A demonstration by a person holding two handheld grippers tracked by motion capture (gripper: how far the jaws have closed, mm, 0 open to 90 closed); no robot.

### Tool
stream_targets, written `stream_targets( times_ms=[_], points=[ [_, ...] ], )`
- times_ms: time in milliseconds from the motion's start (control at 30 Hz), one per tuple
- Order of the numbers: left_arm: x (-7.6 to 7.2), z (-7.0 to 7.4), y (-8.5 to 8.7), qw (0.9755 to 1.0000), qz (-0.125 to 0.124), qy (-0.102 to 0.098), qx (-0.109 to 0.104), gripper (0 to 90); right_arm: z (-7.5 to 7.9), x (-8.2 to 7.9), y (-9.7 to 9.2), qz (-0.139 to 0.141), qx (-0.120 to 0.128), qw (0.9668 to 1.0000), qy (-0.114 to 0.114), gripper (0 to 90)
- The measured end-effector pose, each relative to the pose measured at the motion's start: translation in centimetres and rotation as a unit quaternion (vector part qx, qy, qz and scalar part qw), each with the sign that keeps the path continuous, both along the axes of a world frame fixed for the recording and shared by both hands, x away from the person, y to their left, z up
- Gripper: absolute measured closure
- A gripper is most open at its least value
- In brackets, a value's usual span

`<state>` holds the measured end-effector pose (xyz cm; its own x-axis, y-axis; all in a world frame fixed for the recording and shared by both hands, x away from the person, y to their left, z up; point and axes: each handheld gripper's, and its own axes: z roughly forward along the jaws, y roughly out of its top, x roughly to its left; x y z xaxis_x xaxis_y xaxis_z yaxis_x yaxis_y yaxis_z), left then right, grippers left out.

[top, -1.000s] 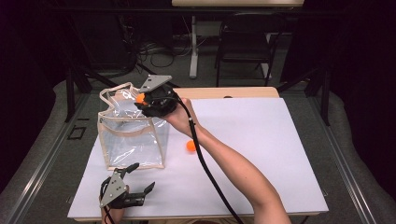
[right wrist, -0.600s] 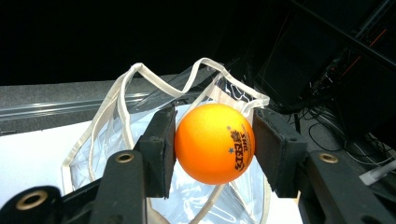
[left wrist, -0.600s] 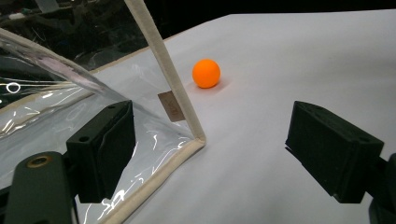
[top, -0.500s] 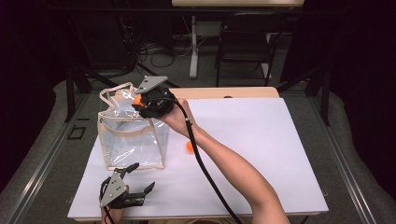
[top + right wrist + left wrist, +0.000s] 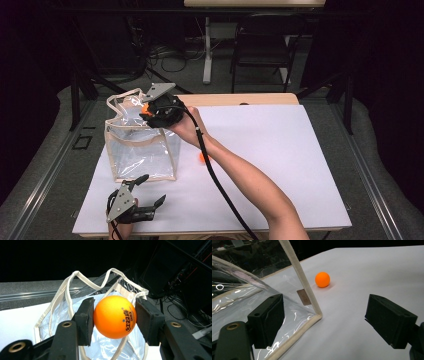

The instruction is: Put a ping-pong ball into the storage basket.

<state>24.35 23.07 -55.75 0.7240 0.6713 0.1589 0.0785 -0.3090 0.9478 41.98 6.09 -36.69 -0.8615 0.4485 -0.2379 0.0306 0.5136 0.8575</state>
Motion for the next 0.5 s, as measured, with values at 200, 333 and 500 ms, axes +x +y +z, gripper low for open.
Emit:
stream_targets(
  times_ms=[200,333,500],
  points=[
    [-0.01,0.01,0.0,1.0,0.0,0.0,0.0,15.7,-0.1,0.09,0.13,0.0,-0.003,1.0,0.002,50.9],
    [-0.01,0.0,0.01,1.0,0.0,0.0,0.0,15.7,-0.17,0.14,0.17,-0.001,-0.003,1.0,0.003,50.9],
    [-0.01,0.01,0.01,1.0,0.0,0.0,0.001,15.7,-0.26,0.22,0.24,-0.002,-0.003,1.0,0.004,50.9]
  ],
)
